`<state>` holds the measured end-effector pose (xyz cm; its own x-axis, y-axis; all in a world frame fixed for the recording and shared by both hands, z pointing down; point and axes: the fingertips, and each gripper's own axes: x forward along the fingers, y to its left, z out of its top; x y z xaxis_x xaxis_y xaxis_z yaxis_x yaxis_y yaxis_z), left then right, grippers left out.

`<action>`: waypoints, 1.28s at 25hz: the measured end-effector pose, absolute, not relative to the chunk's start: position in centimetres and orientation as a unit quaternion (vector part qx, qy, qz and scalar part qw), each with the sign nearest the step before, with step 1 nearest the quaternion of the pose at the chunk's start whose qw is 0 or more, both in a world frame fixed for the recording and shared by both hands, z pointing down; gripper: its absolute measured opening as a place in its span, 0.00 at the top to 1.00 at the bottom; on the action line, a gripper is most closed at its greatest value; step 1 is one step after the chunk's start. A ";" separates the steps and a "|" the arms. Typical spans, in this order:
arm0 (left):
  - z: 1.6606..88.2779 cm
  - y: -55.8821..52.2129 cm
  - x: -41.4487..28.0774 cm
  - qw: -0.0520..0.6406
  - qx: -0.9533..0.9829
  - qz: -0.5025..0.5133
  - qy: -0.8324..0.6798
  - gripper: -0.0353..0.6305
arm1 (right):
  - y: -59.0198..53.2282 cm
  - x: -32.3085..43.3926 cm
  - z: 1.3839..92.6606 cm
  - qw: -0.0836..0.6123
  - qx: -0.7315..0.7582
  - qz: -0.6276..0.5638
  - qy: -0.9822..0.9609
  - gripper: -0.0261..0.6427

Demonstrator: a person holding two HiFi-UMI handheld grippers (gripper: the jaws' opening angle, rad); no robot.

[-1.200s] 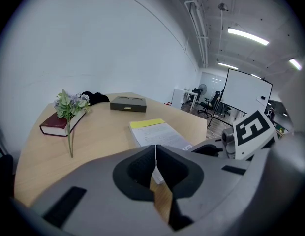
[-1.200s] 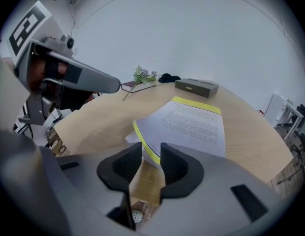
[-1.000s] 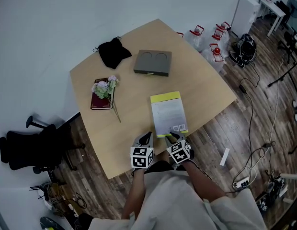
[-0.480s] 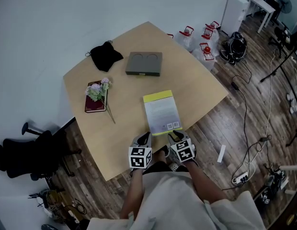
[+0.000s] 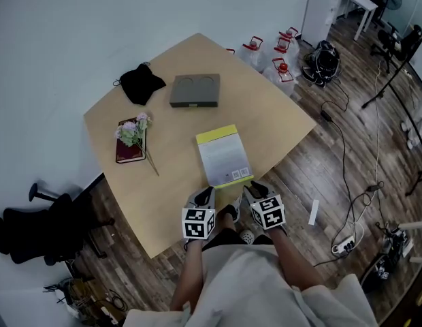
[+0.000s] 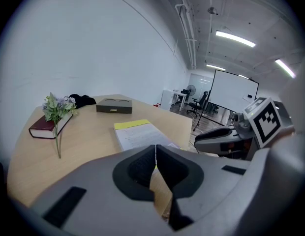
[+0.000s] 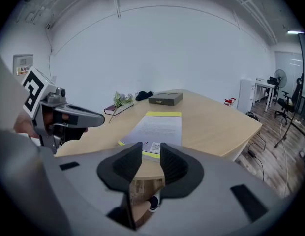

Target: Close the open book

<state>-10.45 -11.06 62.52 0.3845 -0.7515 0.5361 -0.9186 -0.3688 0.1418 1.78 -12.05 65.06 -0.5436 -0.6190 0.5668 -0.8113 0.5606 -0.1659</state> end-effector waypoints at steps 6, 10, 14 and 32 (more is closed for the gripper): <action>62.5 -10.4 -9.4 0.215 0.809 0.195 -0.511 0.91 | -10.9 2.2 63.9 0.191 0.421 0.215 -0.860 0.78; 62.8 -9.9 -8.5 0.215 0.811 0.203 -0.504 0.91 | -10.5 2.1 63.2 0.176 0.413 0.215 -0.867 0.78; 62.7 -10.0 -8.8 0.214 0.809 0.202 -0.508 0.91 | -10.4 1.9 62.9 0.168 0.405 0.215 -0.873 0.79; 62.8 -10.1 -9.0 0.217 0.809 0.211 -0.504 0.91 | -11.9 2.3 61.8 0.156 0.426 0.204 -0.868 0.95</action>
<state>-9.01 -10.07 62.81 0.4034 -0.7233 0.5605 -0.9067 -0.3985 0.1383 2.31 -11.90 61.83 -0.5886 -0.6753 0.4446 -0.8026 0.5540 -0.2211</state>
